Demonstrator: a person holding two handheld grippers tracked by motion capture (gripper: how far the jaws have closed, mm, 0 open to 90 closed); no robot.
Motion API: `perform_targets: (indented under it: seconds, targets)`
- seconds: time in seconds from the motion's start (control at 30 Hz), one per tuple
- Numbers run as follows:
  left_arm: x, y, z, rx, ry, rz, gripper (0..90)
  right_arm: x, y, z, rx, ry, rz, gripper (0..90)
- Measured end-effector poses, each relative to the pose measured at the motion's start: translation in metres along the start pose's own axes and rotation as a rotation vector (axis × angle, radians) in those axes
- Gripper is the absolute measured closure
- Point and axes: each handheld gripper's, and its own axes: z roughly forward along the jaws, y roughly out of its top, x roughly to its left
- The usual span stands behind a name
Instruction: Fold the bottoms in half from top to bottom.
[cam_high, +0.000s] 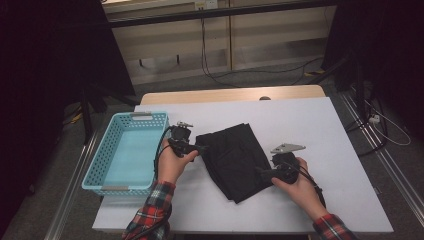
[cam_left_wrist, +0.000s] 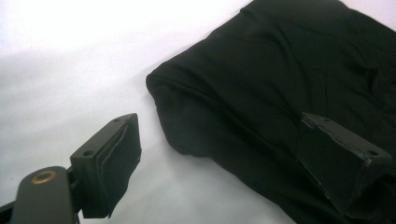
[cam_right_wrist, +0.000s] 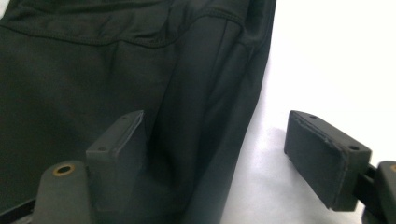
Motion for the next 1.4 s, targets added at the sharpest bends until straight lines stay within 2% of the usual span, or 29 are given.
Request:
perform_targets:
  seconds: [0.2, 0.37, 0.5, 0.63, 0.7, 0.8, 0.83, 0.87, 0.93, 1.0, 1.1, 1.2, 1.23, 1.3, 1.4]
  targets:
    - [0.002, 0.0, 0.001, 0.0, 0.001, -0.006, 14.4, 0.006, 0.001, -0.001, 0.013, -0.025, 0.024, 30.0]
    - [0.001, 0.001, 0.001, -0.01, -0.002, -0.018, 13.8, 0.01, -0.003, -0.003, -0.019, -0.036, 0.057, 41.8]
    - [0.0, 0.004, 0.001, -0.008, -0.012, -0.032, 12.7, 0.014, -0.004, -0.003, -0.028, -0.048, 0.073, 45.8]
    - [0.001, 0.007, 0.001, -0.008, -0.003, -0.039, 11.7, 0.016, -0.005, -0.003, -0.041, -0.057, 0.072, 50.1]
    - [0.003, 0.009, 0.003, -0.008, 0.0, -0.052, 11.1, 0.018, -0.005, -0.003, -0.043, -0.051, 0.075, 55.5]
    - [0.005, 0.012, 0.01, 0.005, 0.007, -0.065, 10.8, 0.021, -0.006, -0.003, -0.049, -0.021, 0.073, 70.3]
    - [0.006, 0.013, 0.013, 0.01, 0.007, -0.062, 10.6, 0.021, -0.006, -0.003, -0.054, 0.001, 0.074, 76.8]
    - [0.006, 0.013, 0.017, 0.017, 0.003, -0.07, 10.6, 0.023, -0.006, -0.002, -0.058, 0.005, 0.075, 77.1]
    - [0.007, 0.013, 0.023, 0.026, 0.0, -0.088, 10.6, 0.026, -0.005, -0.002, -0.057, -0.004, 0.042, 77.7]
    - [0.009, 0.014, 0.03, 0.031, 0.016, -0.102, 10.6, 0.026, -0.006, -0.002, -0.06, 0.001, 0.048, 78.4]
    - [0.015, 0.017, 0.037, 0.039, 0.032, -0.157, 11.0, 0.026, -0.006, -0.002, -0.067, 0.012, 0.052, 79.2]
    - [0.017, 0.019, 0.04, 0.051, 0.046, -0.17, 14.5, 0.028, -0.007, -0.003, -0.068, 0.029, 0.045, 79.5]
    - [0.017, 0.02, 0.04, 0.053, 0.052, -0.157, 16.0, 0.028, -0.007, -0.003, -0.07, 0.036, 0.047, 79.6]
    - [0.015, 0.021, 0.04, 0.075, 0.077, -0.129, 23.6, 0.029, -0.007, -0.003, -0.074, 0.034, 0.036, 79.6]
    - [0.013, 0.023, 0.039, 0.112, 0.1, -0.121, 38.1, 0.03, -0.007, -0.003, -0.079, 0.03, 0.023, 79.6]
